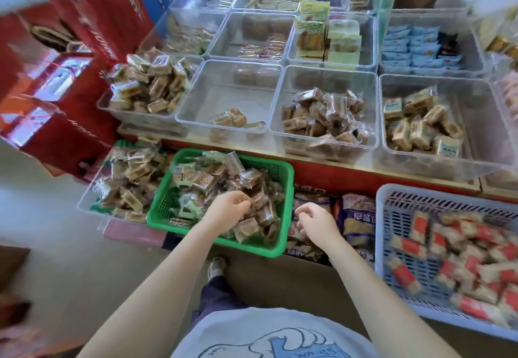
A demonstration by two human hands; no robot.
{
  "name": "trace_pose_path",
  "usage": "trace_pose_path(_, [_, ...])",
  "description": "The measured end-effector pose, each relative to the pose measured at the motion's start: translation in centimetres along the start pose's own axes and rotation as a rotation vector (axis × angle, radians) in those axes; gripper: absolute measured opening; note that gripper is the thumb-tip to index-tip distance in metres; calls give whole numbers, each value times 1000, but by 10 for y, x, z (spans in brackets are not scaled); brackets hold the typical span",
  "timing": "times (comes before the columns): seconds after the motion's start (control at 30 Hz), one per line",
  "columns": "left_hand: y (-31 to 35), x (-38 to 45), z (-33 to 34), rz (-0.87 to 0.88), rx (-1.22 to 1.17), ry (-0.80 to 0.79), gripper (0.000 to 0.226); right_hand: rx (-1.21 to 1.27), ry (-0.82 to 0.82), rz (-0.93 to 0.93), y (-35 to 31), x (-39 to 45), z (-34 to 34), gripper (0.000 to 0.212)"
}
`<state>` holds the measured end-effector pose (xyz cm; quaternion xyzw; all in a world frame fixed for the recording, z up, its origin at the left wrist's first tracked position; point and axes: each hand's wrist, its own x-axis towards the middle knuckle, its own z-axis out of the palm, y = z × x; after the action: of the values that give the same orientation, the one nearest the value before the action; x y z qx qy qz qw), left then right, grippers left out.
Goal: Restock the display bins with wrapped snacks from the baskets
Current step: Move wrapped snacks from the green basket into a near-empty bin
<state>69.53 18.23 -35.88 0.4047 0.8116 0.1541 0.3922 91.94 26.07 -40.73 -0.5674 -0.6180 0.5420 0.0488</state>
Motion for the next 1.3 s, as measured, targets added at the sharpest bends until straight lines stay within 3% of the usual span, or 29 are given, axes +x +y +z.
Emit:
trace_pose_path(0.2, [-73, 75, -73, 10, -35, -45, 21, -104, 57, 40, -73, 67, 78, 15])
trace_pose_path(0.47, [-135, 143, -159, -21, -19, -167, 23, -301, 113, 262, -122, 127, 158, 53])
trace_pose_path(0.83, [-160, 181, -175, -9, -75, -242, 24, -427, 104, 446, -133, 192, 184, 69])
trace_pose_path(0.93, [-160, 183, -177, -9, -94, -269, 24, -277, 167, 483, -139, 192, 174, 49])
trace_pose_path(1.0, [-154, 182, -177, -21, -143, -293, 23, -34, 255, 491, -147, 184, 164, 30])
trace_pose_path(1.07, [-143, 181, -177, -28, -235, -303, 20, 502, 287, 476, -161, 169, 151, 22])
trace_pose_path(1.13, [-126, 180, -177, -24, -387, -327, 19, 1074, 177, 411, -179, 144, 138, 32])
trace_pose_path(1.17, [-114, 179, -177, -11, -472, -363, 19, 1229, 101, 370, -190, 130, 134, 41])
trace_pose_path(1.23, [-87, 173, -180, 28, -658, -479, 26, 1284, -23, 290, -213, 107, 128, 52])
trace_pose_path(1.3, [-61, 167, -183, 86, -726, -542, 31, 1228, -62, 206, -232, 95, 124, 50])
